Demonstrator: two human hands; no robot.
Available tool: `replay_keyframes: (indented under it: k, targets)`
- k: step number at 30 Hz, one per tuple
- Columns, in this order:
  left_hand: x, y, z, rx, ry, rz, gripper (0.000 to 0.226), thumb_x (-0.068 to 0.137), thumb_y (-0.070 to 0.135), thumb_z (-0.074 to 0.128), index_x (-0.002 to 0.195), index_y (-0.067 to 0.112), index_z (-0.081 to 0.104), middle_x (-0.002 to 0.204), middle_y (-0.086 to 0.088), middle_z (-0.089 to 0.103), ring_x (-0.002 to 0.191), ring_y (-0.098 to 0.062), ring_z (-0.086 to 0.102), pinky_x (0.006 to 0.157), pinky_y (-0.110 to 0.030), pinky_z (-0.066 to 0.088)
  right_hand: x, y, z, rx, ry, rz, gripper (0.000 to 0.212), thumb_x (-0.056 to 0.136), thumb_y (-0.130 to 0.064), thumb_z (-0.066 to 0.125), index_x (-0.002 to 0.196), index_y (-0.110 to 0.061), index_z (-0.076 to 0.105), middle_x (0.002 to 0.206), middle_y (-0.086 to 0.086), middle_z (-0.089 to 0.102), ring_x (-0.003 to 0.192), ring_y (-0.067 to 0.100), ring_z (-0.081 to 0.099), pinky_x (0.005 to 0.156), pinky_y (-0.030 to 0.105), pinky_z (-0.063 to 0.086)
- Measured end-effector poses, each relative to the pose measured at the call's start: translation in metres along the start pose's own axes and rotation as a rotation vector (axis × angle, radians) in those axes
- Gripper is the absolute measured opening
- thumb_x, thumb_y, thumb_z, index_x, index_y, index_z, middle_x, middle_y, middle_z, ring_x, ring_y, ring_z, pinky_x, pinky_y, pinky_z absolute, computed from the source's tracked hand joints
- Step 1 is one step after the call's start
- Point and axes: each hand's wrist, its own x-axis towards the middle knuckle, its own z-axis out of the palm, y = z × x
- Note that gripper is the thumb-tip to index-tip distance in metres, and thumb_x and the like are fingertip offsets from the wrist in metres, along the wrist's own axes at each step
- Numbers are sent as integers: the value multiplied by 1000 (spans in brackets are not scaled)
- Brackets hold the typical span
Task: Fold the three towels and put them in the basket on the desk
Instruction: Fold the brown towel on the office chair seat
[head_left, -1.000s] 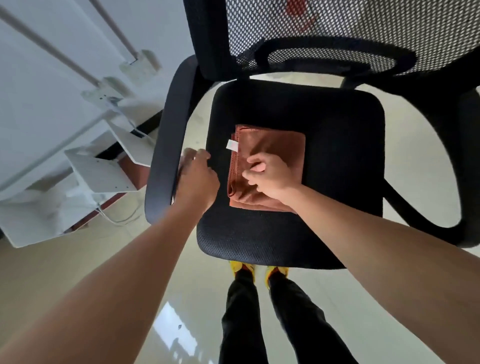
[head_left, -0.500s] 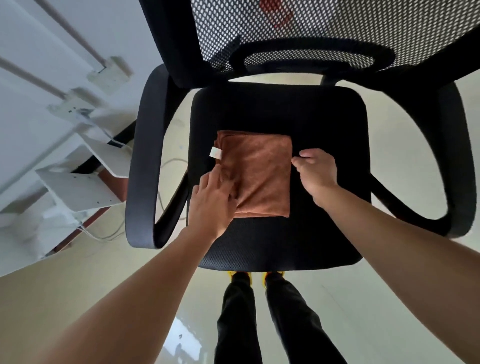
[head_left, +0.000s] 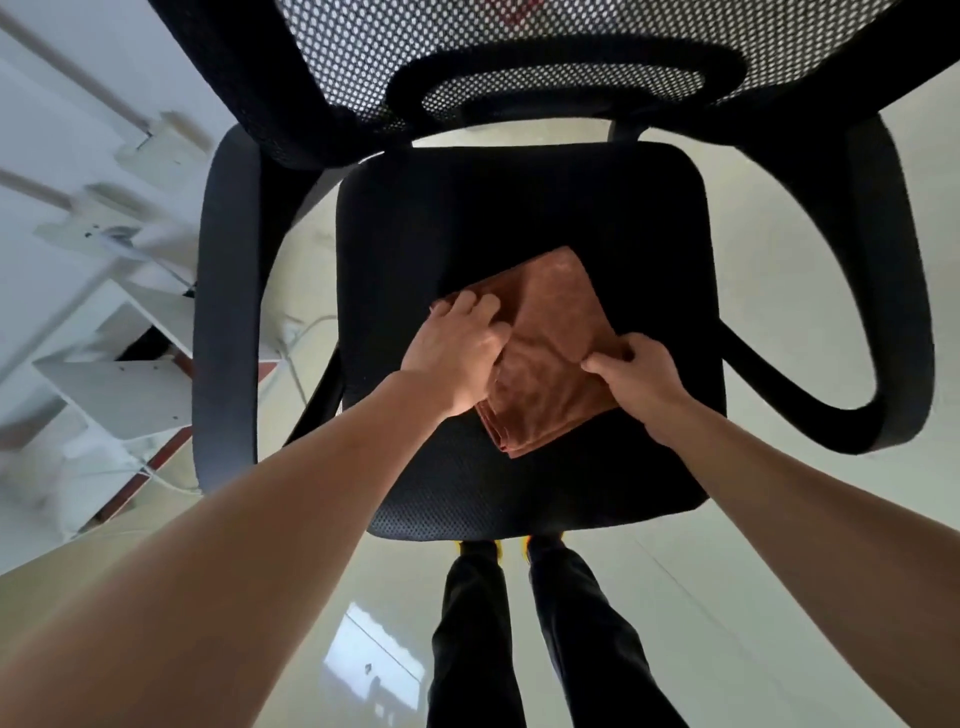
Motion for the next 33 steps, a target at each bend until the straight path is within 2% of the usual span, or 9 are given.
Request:
replay_keyframes:
  k: [4, 6, 9, 11, 13, 16, 21, 27, 33]
  targets:
    - [19, 10, -2, -278, -28, -195, 34, 92, 30, 55, 124, 18, 60, 131, -4, 42, 119, -23, 40, 88, -36, 45, -7, 7, 0, -354, 38, -75, 81, 62, -58, 79, 126, -25, 42, 112, -5, 58, 100, 22, 59, 79, 35, 47]
    - [31, 9, -12, -446, -54, -342, 38, 95, 39, 50, 116, 13, 65, 125, -8, 50, 114, -25, 49, 88, -38, 48, -10, 7, 8, -472, 132, -201, 70, 70, -48, 78, 123, -21, 41, 114, 2, 59, 100, 27, 61, 72, 34, 43]
    - [48, 1, -30, -870, -87, -680, 70, 88, 67, 39, 103, 5, 67, 101, -12, 66, 92, -28, 63, 86, -41, 53, -24, 5, 18, -620, 287, -485, 52, 79, -31, 73, 120, -18, 43, 110, 4, 57, 95, 25, 60, 68, 36, 47]
    - [54, -3, -46, -1094, -94, -818, 86, 78, 80, 36, 113, 6, 62, 96, -13, 68, 86, -29, 66, 79, -44, 57, -38, 11, 23, -711, 346, -673, 47, 79, -26, 73, 118, -18, 48, 103, 4, 57, 88, 23, 60, 64, 35, 50]
    - [53, -10, -51, -1142, -129, -850, 76, 79, 72, 49, 119, 7, 56, 102, -12, 65, 82, -28, 67, 69, -41, 60, -54, 20, 33, -753, 317, -779, 47, 77, -26, 74, 118, -20, 52, 99, 4, 58, 83, 22, 59, 61, 35, 51]
    - [42, -18, -47, -984, -98, -762, 29, 83, 25, 71, 107, 12, 62, 108, -10, 61, 82, -21, 62, 65, -32, 56, -72, 32, 43, -739, 200, -837, 46, 80, -39, 68, 120, -23, 55, 103, 3, 57, 86, 22, 58, 64, 36, 52]
    - [6, -27, -28, -760, 138, -539, 21, 84, 10, 66, 103, 17, 62, 92, 0, 66, 84, -12, 60, 62, -10, 38, -82, 39, 59, -436, -51, -816, 34, 90, -34, 56, 121, -23, 59, 105, -4, 52, 87, 15, 57, 60, 31, 54]
    - [3, -25, 0, -189, 357, -234, 10, 87, 13, 62, 95, 7, 58, 94, -10, 54, 88, -27, 54, 67, -38, 47, -57, 30, 77, -377, -126, -673, 35, 89, -25, 62, 124, -26, 54, 119, -3, 49, 90, 13, 59, 75, 30, 55]
    - [11, -38, 24, -75, 318, -134, 12, 95, 15, 52, 97, 7, 60, 89, -11, 56, 81, -31, 56, 66, -42, 50, -47, 32, 82, -469, -122, -653, 32, 93, -31, 56, 122, -32, 43, 120, -6, 43, 94, 13, 56, 73, 30, 53]
